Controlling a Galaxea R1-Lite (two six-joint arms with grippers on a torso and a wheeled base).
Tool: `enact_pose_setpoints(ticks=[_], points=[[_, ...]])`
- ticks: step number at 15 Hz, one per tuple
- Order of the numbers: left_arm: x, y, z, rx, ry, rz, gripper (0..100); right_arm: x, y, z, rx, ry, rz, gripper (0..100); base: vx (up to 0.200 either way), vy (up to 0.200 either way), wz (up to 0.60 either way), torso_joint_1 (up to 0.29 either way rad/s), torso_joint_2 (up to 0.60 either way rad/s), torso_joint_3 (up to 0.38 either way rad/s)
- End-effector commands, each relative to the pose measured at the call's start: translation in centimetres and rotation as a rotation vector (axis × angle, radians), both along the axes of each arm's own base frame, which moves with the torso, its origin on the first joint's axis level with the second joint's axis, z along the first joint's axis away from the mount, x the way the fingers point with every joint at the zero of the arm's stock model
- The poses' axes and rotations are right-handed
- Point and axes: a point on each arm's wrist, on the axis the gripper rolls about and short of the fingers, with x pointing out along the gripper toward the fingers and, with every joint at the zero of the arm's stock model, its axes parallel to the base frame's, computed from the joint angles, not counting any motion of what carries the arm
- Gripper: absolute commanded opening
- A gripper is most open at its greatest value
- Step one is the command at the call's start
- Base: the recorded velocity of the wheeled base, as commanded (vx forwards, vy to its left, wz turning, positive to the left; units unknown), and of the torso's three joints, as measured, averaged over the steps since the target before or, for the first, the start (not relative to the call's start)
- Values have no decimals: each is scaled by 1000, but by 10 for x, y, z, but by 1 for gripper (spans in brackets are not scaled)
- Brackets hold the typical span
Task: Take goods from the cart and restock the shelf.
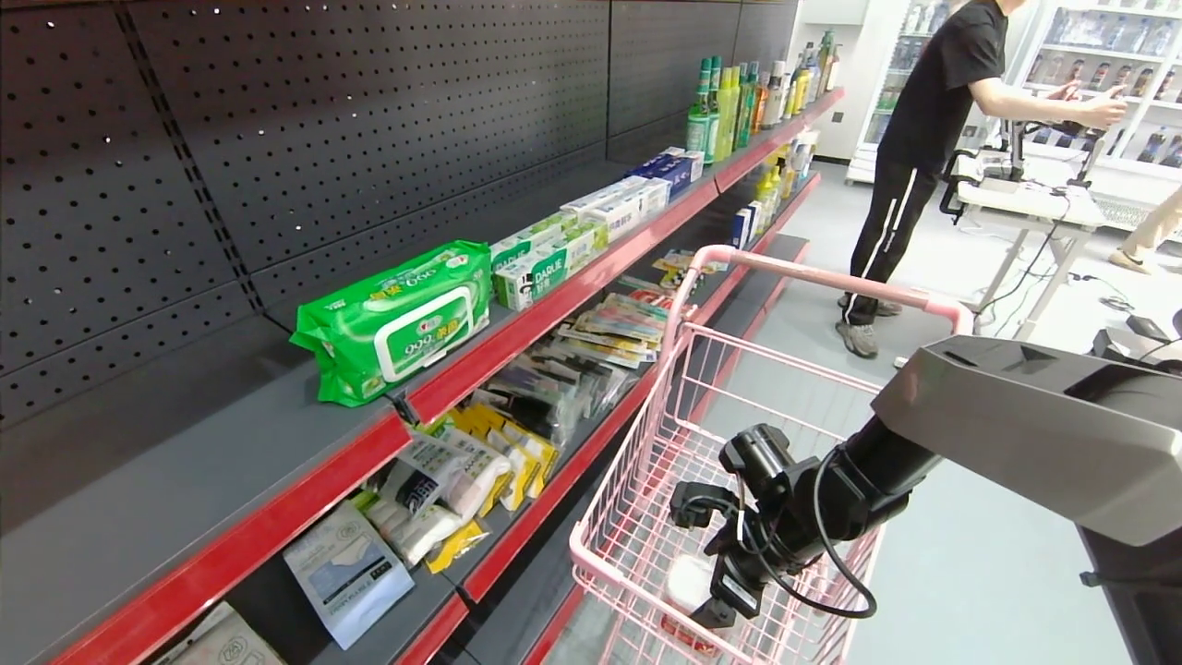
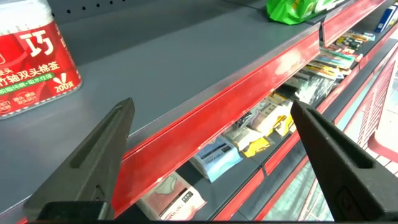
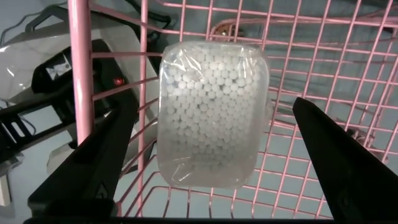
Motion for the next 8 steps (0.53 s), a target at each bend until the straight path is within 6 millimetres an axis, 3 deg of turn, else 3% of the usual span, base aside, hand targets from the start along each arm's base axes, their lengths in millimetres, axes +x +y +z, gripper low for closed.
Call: enact_pose_setpoints(ticks=[1,4,8], points=[[0,0,0,0,1,1,100,-1,0,0,-11,-5,2,100,0,0,0,0,0,0],[0,0,0,0,1,1,100,-1,0,0,-14,-12,12,100,0,0,0,-22,51,33],[0,0,0,0,1,1,100,-1,0,1,-12,-14,14,100,0,0,0,-106,267,156]])
